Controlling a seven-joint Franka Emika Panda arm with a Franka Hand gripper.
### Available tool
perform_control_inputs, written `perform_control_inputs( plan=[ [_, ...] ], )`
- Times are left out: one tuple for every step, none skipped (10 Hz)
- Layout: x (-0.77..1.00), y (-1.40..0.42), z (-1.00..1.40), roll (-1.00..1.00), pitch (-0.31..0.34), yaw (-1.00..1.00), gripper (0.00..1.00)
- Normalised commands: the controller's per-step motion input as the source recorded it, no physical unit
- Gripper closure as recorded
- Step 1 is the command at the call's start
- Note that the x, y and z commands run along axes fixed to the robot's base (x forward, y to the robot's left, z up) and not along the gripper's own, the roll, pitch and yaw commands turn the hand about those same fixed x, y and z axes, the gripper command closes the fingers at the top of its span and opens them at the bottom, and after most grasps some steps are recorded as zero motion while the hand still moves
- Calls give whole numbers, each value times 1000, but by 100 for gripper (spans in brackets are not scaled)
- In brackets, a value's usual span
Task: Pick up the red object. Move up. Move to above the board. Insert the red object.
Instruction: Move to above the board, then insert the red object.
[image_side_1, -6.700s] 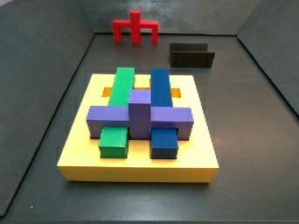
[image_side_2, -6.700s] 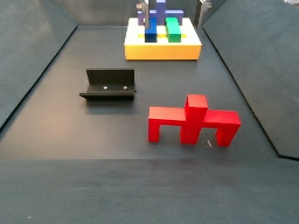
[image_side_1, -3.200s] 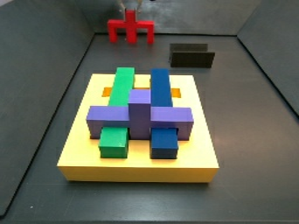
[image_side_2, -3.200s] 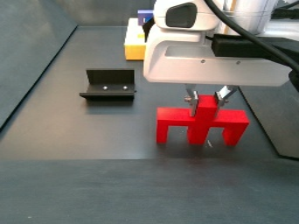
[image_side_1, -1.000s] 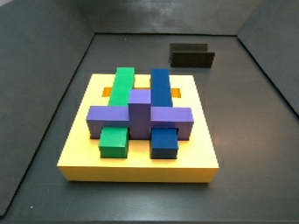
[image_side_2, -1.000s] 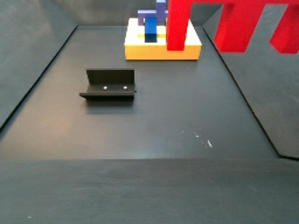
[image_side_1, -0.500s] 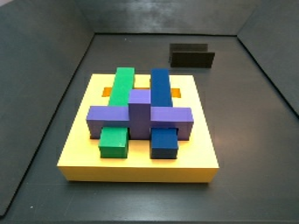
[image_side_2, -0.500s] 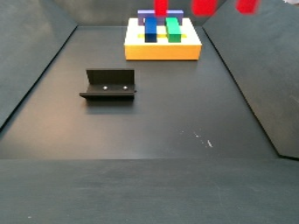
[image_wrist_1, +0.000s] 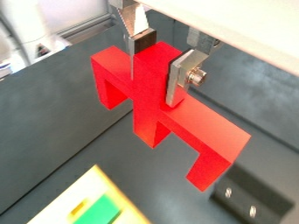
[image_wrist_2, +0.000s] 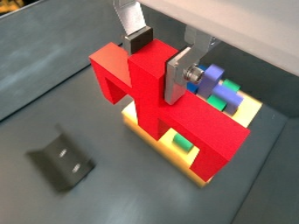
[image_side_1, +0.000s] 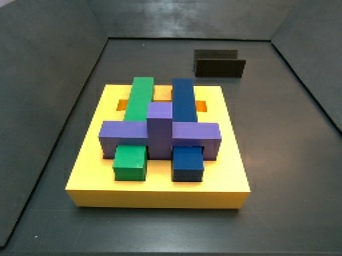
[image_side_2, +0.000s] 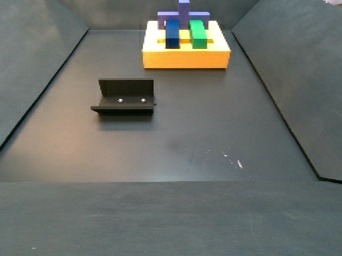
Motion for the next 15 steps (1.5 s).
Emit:
perform_control_inputs(
  plan=[
    [276, -1400, 173, 2, 153, 6, 100],
    [301, -1400, 175, 9, 157, 8, 100],
    [352, -1400, 190, 13, 158, 3, 100],
    [218, -778, 109, 20, 157, 12, 100],
    [130, -275, 52, 27, 139, 5, 100],
    [0, 0, -34, 0, 0, 0, 100],
    [63, 0, 0, 0, 33, -11, 100],
    [123, -191, -323, -14, -30, -43, 100],
    [251, -320, -566, -17, -54, 0, 100],
    [237, -311, -709, 0, -49, 0, 100],
    [166, -97, -769, 23, -7, 0, 100],
    [126, 74, -760, 216, 86, 0, 100],
    [200, 249, -563, 276, 140, 0, 100],
    [131, 314, -423, 343, 107, 0, 100],
    [40, 326, -380, 251, 11, 0, 100]
  ],
)
